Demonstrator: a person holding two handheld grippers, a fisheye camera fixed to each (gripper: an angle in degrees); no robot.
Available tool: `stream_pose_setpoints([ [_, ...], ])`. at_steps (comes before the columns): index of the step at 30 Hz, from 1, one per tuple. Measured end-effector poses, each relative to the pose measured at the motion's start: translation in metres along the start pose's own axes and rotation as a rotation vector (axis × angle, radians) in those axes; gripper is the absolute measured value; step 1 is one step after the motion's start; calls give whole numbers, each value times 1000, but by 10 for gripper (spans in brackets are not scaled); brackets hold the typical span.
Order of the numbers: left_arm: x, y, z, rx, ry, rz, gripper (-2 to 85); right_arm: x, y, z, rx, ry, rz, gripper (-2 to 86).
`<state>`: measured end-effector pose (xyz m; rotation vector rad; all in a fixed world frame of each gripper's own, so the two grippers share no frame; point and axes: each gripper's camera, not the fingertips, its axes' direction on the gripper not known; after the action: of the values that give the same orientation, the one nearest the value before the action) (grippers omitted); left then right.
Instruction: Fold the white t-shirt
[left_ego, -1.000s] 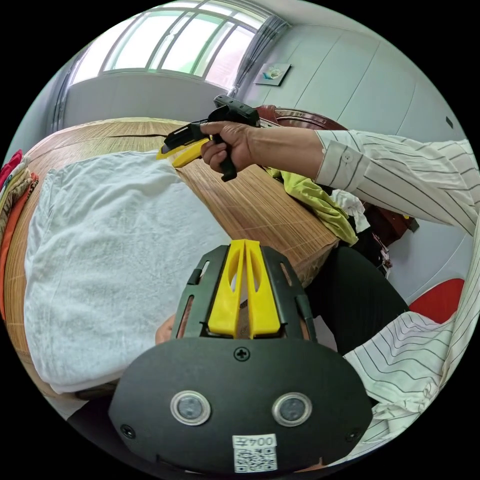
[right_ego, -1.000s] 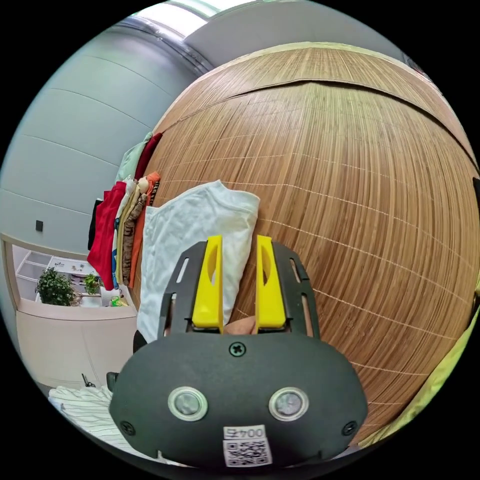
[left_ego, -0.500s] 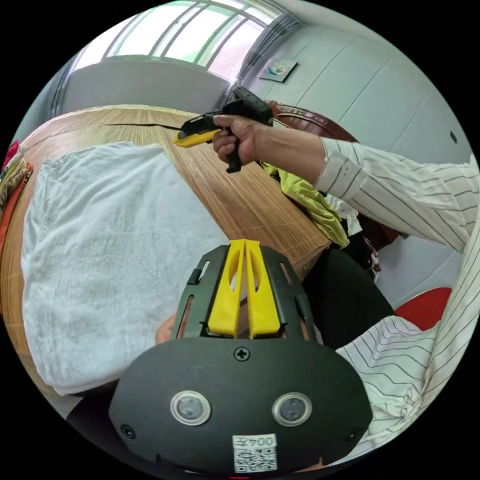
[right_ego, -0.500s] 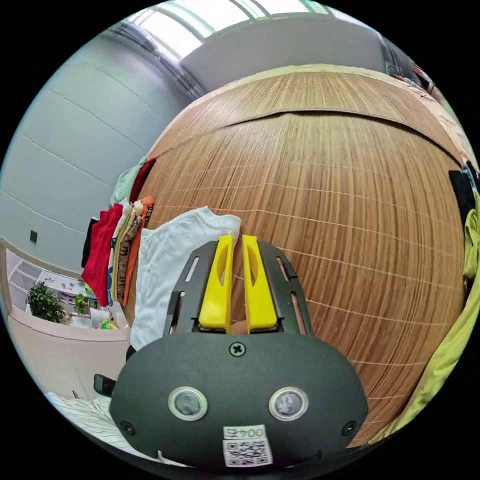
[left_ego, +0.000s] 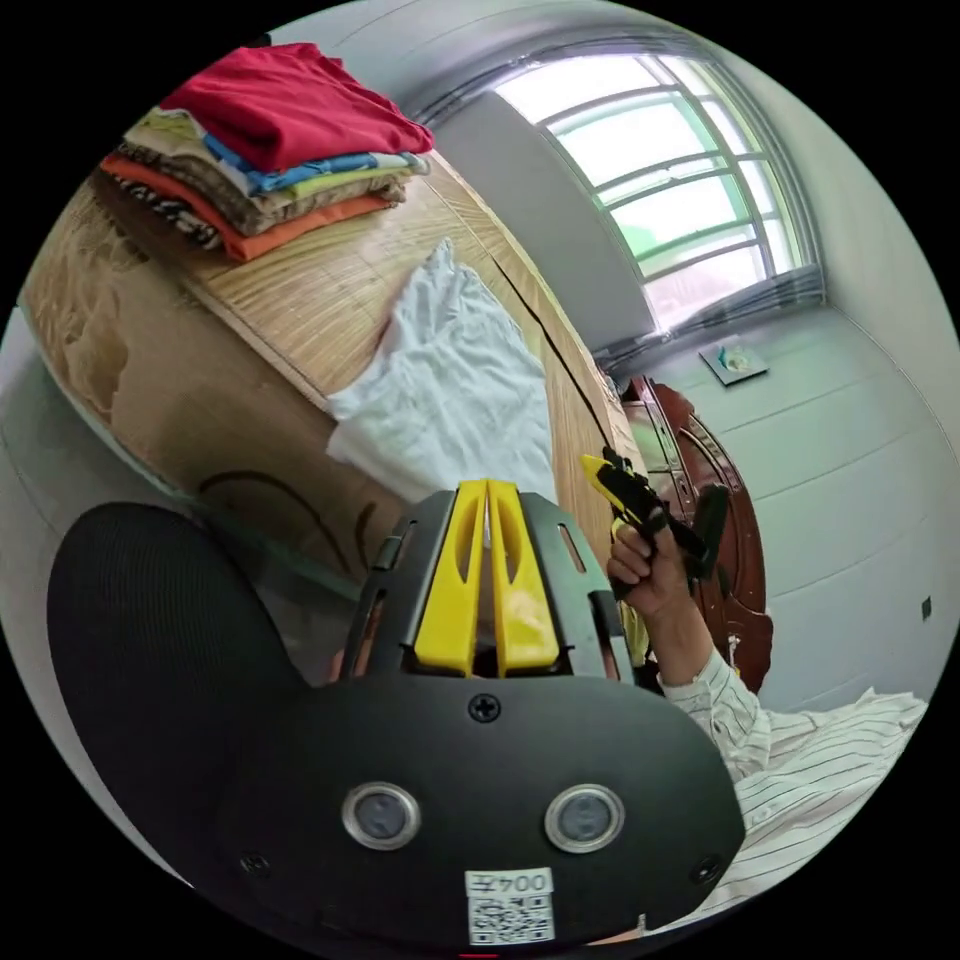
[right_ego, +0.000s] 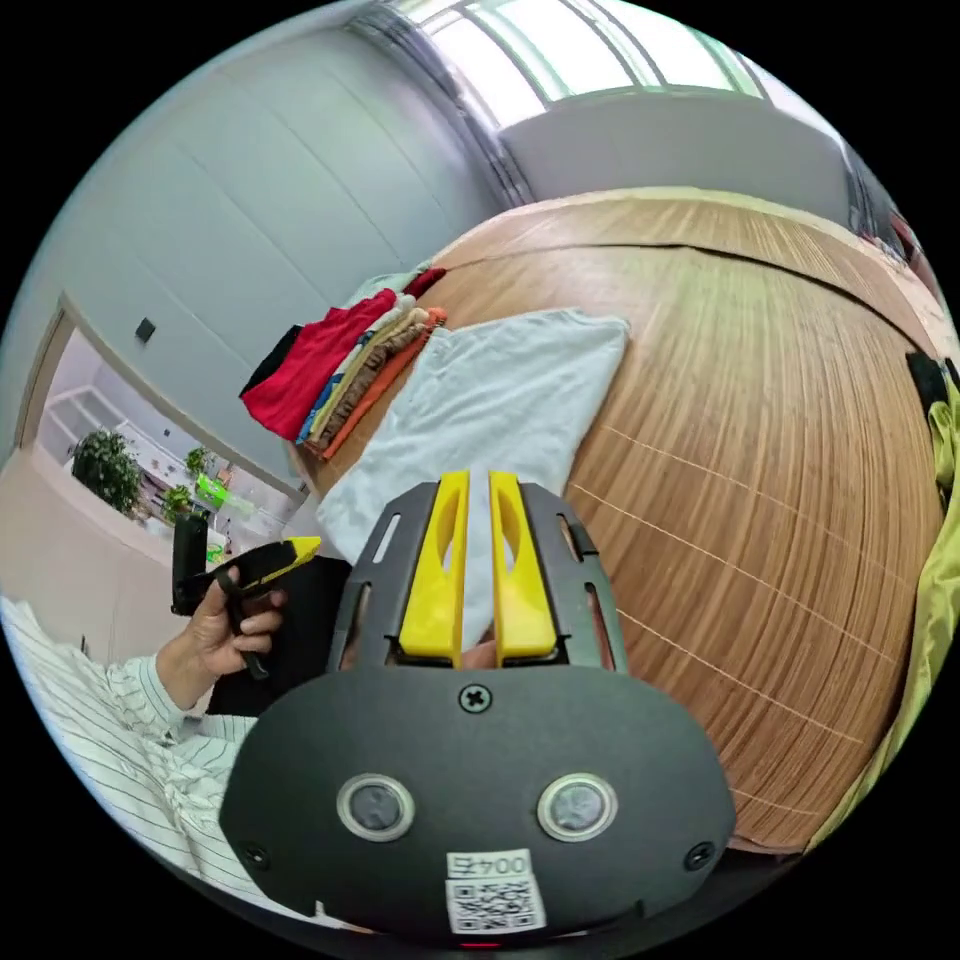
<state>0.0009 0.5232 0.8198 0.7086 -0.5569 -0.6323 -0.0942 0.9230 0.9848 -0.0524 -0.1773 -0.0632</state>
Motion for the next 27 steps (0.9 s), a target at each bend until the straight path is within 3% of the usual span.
stream_pose_setpoints([
  [7, -42, 1, -39, 55, -38, -188, 37, -177, 61, 70, -87, 162, -617, 122],
  [13, -50, -1, -50, 48, 10, -184, 83, -235, 101, 136, -196, 379, -958, 93],
  [15, -55, -6, -48, 29, 47, -192, 101, -237, 104, 146, -181, 490, -983, 62],
  [17, -58, -10, -46, 22, 71, -191, 121, -238, 101, 146, -218, 449, -989, 44],
  [27, -69, -33, -23, 19, 270, -277, 189, -194, 42, 90, -201, 171, -617, 16],
])
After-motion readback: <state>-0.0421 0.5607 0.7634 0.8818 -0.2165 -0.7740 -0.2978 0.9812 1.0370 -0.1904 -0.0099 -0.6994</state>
